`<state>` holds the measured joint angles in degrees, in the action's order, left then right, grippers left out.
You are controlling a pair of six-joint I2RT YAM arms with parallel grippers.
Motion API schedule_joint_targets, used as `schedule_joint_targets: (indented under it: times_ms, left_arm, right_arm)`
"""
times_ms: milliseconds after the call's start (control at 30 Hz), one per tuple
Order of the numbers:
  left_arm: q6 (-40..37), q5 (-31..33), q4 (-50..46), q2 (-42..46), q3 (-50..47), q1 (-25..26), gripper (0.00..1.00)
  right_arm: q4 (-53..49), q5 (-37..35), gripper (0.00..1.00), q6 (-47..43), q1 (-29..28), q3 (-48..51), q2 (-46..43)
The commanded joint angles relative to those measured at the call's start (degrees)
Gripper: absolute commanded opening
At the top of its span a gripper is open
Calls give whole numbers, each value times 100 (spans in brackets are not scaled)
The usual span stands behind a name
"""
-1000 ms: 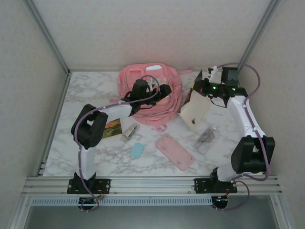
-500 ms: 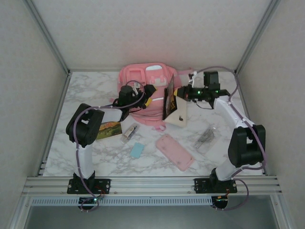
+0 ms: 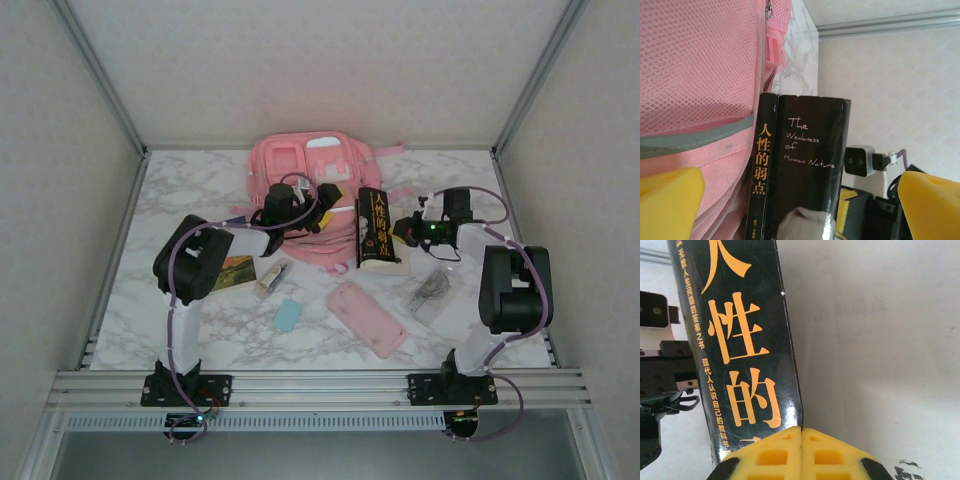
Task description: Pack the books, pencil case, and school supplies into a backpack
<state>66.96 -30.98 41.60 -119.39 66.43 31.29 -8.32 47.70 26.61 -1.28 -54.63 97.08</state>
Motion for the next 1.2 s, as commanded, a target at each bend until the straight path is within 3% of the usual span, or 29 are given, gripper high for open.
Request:
schedule_joint_targets:
  times_ms: [0,100,267,467,633,733,867,1167]
  left_arm:
    - [-284,-66,-889,112,-16,134,99]
    - [-86,-159,-663,-11,1,133,99]
    - [117,-326,-472,-128,93,282,99]
    - [-192,-478,-1106,-149,481,528,89]
    - [-935,-363,-2379,-43,890,723,85]
    - [-1356,-220,-3236,-104,1185,811,82]
    - [-1404,-113,-3572,-307,1346,852,73]
    - [-1825,-121,-4192,-901,2288,1066,69]
  right_arm:
    - [205,332,0,243,-143,-366,-192]
    - [-288,114,0,108,-266,-761,-353]
    - [-1410,-1096,0,-429,-215,-769,-752]
    - [-1657,-1875,0,-449,-32,-350,-815]
    - [-1744,-2534,0,-411,-4,-185,-663]
    - [-1680,-2685,0,-384,-3,-137,-501]
    - [-1379,-2554,0,-326,-4,-92,-203]
    - [-815,-2103,0,-267,-14,23,308]
